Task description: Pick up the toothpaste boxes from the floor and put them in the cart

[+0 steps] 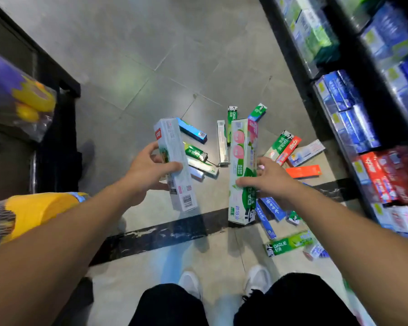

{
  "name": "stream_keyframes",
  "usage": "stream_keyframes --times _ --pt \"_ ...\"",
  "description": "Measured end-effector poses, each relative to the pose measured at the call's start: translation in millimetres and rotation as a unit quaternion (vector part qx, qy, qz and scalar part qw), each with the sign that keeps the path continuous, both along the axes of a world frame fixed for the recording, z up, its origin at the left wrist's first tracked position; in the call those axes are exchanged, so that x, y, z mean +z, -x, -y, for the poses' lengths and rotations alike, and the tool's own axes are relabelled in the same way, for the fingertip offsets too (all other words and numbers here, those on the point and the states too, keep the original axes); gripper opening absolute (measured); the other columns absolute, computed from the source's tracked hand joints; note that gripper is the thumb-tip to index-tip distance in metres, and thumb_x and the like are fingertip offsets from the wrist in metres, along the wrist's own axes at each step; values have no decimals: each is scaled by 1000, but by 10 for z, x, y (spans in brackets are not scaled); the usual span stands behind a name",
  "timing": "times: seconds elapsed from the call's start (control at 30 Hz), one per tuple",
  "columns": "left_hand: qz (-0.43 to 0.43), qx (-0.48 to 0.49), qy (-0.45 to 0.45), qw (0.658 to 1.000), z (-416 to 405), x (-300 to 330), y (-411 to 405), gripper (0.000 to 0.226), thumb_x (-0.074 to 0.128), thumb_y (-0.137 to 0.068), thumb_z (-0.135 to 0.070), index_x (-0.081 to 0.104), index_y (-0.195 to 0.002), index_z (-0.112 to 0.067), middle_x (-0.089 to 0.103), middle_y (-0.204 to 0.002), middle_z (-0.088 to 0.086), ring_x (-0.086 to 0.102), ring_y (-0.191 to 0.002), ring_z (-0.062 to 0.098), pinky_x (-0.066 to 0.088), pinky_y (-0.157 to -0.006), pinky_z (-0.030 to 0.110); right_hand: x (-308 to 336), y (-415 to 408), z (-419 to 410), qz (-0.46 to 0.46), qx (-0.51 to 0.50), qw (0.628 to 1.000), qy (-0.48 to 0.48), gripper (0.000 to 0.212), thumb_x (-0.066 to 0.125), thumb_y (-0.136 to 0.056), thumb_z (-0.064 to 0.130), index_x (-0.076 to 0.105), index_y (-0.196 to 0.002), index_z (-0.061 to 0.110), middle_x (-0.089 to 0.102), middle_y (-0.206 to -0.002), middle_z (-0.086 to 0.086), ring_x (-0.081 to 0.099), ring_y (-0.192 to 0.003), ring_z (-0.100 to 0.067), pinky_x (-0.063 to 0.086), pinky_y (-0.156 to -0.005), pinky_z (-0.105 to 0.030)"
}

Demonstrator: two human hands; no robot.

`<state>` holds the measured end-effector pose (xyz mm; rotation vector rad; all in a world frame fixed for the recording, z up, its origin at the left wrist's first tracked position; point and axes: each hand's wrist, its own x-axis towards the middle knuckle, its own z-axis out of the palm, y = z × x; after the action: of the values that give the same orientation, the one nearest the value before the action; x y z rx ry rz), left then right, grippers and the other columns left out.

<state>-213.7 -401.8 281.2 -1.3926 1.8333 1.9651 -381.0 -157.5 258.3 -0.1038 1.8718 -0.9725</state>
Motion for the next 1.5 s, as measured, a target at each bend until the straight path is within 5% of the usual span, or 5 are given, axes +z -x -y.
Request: stream_keyframes --times 0.33,0.53,1.0,1.23,1.5 --pt "-53 -57 44 996 -183 3934 62 84 88 -42 -31 57 -120 -36 64 -113 20 71 -95 37 60 -65 57 3739 -25 -212 -37 -2 998 49 52 89 -67 23 57 -107 33 76 -102 1 73 -93 -21 60 -79 -47" --pt "-97 -141 80 982 -380 4985 161 55 80 -78 -1 54 -107 -39 61 -116 13 70 -89 24 60 -56 38 4770 -230 -492 -63 -79 992 80 50 87 -72 20 57 -111 31 73 -104 3 71 -93 -15 56 -67 -29" --pt "-139 -408 94 897 -1401 5408 727 56 81 -78 -2 57 -120 -30 68 -105 18 71 -83 34 60 -57 44 5449 -1140 -1837 -173 -289 941 33 54 88 -69 37 57 -113 27 66 -108 4 66 -95 -19 52 -64 -30" --pt "-155 -549 72 818 -2863 5506 919 58 83 -77 -9 53 -121 -30 67 -111 9 71 -87 37 61 -68 56 5664 -1914 -3141 -180 -454 873 0 56 86 -74 30 55 -120 22 63 -121 1 64 -106 -21 55 -94 -45" --pt "-205 -679 55 703 -4972 5431 634 48 84 -78 -14 59 -112 -37 71 -105 2 72 -88 32 60 -66 60 5677 -3134 -4718 -177 -581 793 -46 29 82 -80 31 57 -94 37 60 -75 20 59 -60 7 52 -59 -19"
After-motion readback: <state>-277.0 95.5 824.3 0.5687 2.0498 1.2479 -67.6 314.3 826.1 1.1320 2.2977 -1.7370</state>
